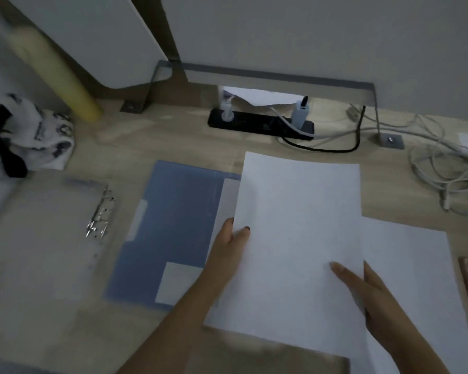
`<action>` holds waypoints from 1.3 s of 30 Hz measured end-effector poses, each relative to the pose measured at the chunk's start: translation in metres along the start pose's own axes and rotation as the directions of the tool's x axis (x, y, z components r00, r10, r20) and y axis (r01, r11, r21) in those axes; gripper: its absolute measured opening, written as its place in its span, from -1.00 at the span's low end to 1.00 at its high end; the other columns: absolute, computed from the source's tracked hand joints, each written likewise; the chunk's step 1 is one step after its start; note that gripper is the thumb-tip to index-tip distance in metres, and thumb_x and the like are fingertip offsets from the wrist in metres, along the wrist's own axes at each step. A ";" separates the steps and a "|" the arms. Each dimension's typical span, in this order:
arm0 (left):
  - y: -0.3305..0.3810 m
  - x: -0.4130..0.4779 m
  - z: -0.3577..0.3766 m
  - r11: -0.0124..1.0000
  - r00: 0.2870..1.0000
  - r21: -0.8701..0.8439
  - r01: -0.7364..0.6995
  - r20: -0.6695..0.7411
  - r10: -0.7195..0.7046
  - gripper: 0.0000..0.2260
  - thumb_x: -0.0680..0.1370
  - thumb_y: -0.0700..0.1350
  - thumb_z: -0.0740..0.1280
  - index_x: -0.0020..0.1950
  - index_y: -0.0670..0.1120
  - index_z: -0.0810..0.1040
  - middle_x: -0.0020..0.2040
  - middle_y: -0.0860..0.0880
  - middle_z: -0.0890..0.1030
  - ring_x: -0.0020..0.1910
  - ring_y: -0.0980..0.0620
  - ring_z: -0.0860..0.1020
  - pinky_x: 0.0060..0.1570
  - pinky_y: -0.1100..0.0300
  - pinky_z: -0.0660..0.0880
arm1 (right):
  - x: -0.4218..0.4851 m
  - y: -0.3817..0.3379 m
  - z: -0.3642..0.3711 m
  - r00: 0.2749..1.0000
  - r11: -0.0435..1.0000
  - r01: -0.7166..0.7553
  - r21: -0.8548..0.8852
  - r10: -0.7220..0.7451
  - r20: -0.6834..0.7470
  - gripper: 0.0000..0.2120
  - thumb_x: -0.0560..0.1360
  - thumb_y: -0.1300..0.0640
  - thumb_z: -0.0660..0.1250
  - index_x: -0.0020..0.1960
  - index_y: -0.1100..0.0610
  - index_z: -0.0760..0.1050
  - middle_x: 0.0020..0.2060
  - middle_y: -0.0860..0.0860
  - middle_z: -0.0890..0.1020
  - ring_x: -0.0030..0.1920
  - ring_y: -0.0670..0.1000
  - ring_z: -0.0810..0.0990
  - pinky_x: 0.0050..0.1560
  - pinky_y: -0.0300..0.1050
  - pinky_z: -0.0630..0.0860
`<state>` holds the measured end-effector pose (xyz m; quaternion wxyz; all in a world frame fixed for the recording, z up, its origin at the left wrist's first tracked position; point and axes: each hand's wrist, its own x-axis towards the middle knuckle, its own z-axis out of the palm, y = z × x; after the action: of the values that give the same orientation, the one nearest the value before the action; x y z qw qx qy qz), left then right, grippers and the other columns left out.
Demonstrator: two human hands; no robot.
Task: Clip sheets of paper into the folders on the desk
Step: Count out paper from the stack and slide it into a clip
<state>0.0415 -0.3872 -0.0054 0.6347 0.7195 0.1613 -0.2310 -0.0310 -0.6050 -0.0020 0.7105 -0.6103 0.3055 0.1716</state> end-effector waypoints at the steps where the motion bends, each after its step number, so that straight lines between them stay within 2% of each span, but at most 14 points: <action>1: -0.002 0.002 -0.018 0.999 0.999 0.031 -0.010 -0.051 0.012 -0.69 0.60 -0.13 0.16 0.35 -0.04 0.34 0.25 0.06 0.47 0.21 0.07 0.45 0.20 0.18 0.37 | 0.001 -0.001 0.018 0.999 1.000 -0.017 0.000 0.017 0.047 -0.73 0.40 0.08 0.37 0.10 0.01 0.52 -0.08 0.00 0.72 -0.10 0.05 0.69 -0.18 -0.03 0.61; 5: -0.016 0.010 -0.085 0.995 0.984 0.094 -0.036 -0.172 0.052 -0.67 0.58 -0.16 0.18 0.36 -0.10 0.38 0.29 -0.02 0.49 0.29 -0.02 0.45 0.31 0.02 0.35 | 0.008 0.010 0.084 0.983 0.999 -0.036 0.030 0.030 0.181 -0.74 0.43 0.15 0.35 0.11 -0.04 0.51 0.00 -0.07 0.70 0.00 0.01 0.67 -0.09 -0.09 0.63; 7: -0.026 0.014 -0.116 0.990 0.971 0.138 0.010 -0.237 0.023 -0.72 0.57 -0.10 0.22 0.26 -0.14 0.44 0.18 -0.07 0.56 0.19 -0.07 0.50 0.19 0.04 0.40 | 0.015 0.023 0.116 0.982 0.997 -0.057 0.047 0.047 0.181 -0.72 0.46 0.21 0.29 0.13 -0.04 0.50 0.01 -0.09 0.69 0.01 -0.03 0.66 -0.05 -0.10 0.61; 10: -0.037 0.017 -0.161 0.979 0.917 0.203 -0.034 -0.382 0.111 -0.91 0.54 -0.09 0.26 -0.01 -0.09 0.46 -0.19 0.05 0.54 -0.18 0.01 0.50 -0.18 0.16 0.39 | 0.022 0.040 0.158 0.980 0.994 -0.095 0.051 0.084 0.182 -0.70 0.47 0.23 0.29 0.15 -0.03 0.50 0.03 -0.08 0.69 0.04 -0.03 0.65 0.13 0.00 0.50; 12: -0.042 0.016 -0.192 0.967 0.835 0.243 -0.072 -0.516 0.192 -0.93 0.55 -0.15 0.24 0.00 -0.03 0.48 -0.14 0.08 0.53 -0.19 0.12 0.49 -0.19 0.23 0.40 | 0.025 0.046 0.181 0.976 0.994 -0.100 0.039 0.091 0.199 -0.73 0.48 0.24 0.28 0.12 -0.03 0.52 0.01 -0.09 0.69 0.02 -0.06 0.66 0.08 -0.05 0.50; 14: -0.046 0.018 -0.223 0.959 0.752 0.265 -0.099 -0.612 0.246 -0.87 0.54 -0.16 0.23 0.04 -0.02 0.51 0.00 0.04 0.50 -0.07 0.04 0.53 -0.05 0.14 0.49 | 0.029 0.049 0.198 0.974 0.994 -0.103 0.028 0.096 0.207 -0.75 0.49 0.25 0.26 0.09 -0.02 0.53 -0.04 -0.11 0.71 -0.03 -0.09 0.67 -0.08 -0.18 0.56; 16: -0.049 0.024 -0.251 0.959 0.720 0.270 -0.089 -0.648 0.249 -0.82 0.54 -0.20 0.21 0.10 -0.07 0.52 0.10 -0.06 0.46 0.05 -0.04 0.51 0.07 0.08 0.46 | 0.033 0.051 0.212 0.974 0.995 -0.094 0.017 0.088 0.207 -0.75 0.50 0.27 0.25 0.07 -0.02 0.53 -0.07 -0.13 0.71 -0.06 -0.13 0.67 -0.17 -0.27 0.57; 19: -0.047 0.039 -0.278 0.973 0.817 0.232 0.004 -0.562 0.131 -0.74 0.57 -0.22 0.15 0.22 -0.12 0.49 0.14 -0.11 0.46 -0.08 0.07 0.49 -0.11 0.38 0.37 | 0.039 0.052 0.229 0.979 0.997 -0.071 -0.007 0.071 0.193 -0.74 0.49 0.26 0.25 0.08 -0.03 0.52 -0.07 -0.16 0.70 -0.06 -0.16 0.66 -0.08 -0.25 0.48; 21: -0.043 0.050 -0.287 0.987 0.905 0.134 0.085 -0.424 -0.020 -0.72 0.59 -0.19 0.11 0.26 -0.10 0.46 0.02 -0.05 0.51 -0.25 0.15 0.47 -0.27 0.33 0.38 | 0.043 0.052 0.237 0.980 0.997 -0.071 -0.024 0.074 0.187 -0.75 0.49 0.24 0.26 0.10 -0.04 0.51 -0.07 -0.16 0.70 -0.06 -0.16 0.66 -0.10 -0.26 0.49; 23: -0.041 0.059 -0.292 0.985 0.944 0.090 0.147 -0.310 -0.113 -0.75 0.60 -0.17 0.09 0.23 -0.07 0.45 -0.11 0.01 0.54 -0.27 0.12 0.49 -0.28 0.29 0.39 | 0.047 0.054 0.244 0.981 0.996 -0.085 -0.035 0.090 0.171 -0.72 0.49 0.21 0.28 0.17 0.00 0.50 0.01 -0.09 0.69 0.01 -0.07 0.65 0.00 -0.15 0.52; 27: -0.037 0.069 -0.295 0.985 0.969 0.088 0.146 -0.214 -0.124 -0.71 0.60 -0.17 0.09 0.26 -0.05 0.47 -0.12 -0.01 0.56 -0.24 0.07 0.51 -0.35 0.36 0.46 | 0.053 0.058 0.255 0.983 0.993 -0.109 -0.041 0.114 0.141 -0.61 0.47 0.17 0.32 0.29 0.08 0.44 0.15 0.01 0.62 0.14 0.05 0.59 0.24 0.03 0.45; 31: -0.037 0.072 -0.299 0.980 0.982 0.161 0.118 -0.167 -0.091 -0.70 0.62 -0.10 0.07 0.31 0.09 0.42 0.07 -0.02 0.53 -0.03 0.06 0.47 -0.04 0.26 0.41 | 0.059 0.063 0.262 0.987 0.992 -0.112 -0.057 0.117 0.107 -0.59 0.45 0.14 0.35 0.29 0.07 0.44 0.15 0.03 0.62 0.13 0.08 0.58 0.26 0.05 0.44; 34: -0.036 0.072 -0.298 0.986 0.991 0.141 0.090 -0.115 -0.074 -0.74 0.63 -0.10 0.03 0.15 0.20 0.42 0.02 0.01 0.51 -0.07 0.08 0.46 -0.21 0.37 0.46 | 0.061 0.067 0.266 0.988 0.991 -0.102 -0.087 0.111 0.104 -0.60 0.46 0.12 0.34 0.29 0.05 0.43 0.12 0.03 0.62 0.11 0.09 0.58 0.15 -0.01 0.47; 39: -0.036 0.074 -0.300 0.988 0.994 0.136 0.072 -0.087 -0.061 -0.73 0.61 -0.12 0.05 0.14 0.16 0.46 0.07 0.01 0.55 0.03 0.05 0.49 0.16 0.10 0.41 | 0.062 0.071 0.267 0.990 0.991 -0.080 -0.112 0.092 0.109 -0.62 0.49 0.11 0.31 0.30 0.04 0.39 0.13 0.02 0.60 0.12 0.10 0.56 0.12 -0.03 0.46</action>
<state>0.1233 -0.0899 -0.0490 0.5677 0.7652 0.1949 -0.2327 0.0322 -0.3392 -0.0775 0.6849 -0.6229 0.2811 0.2528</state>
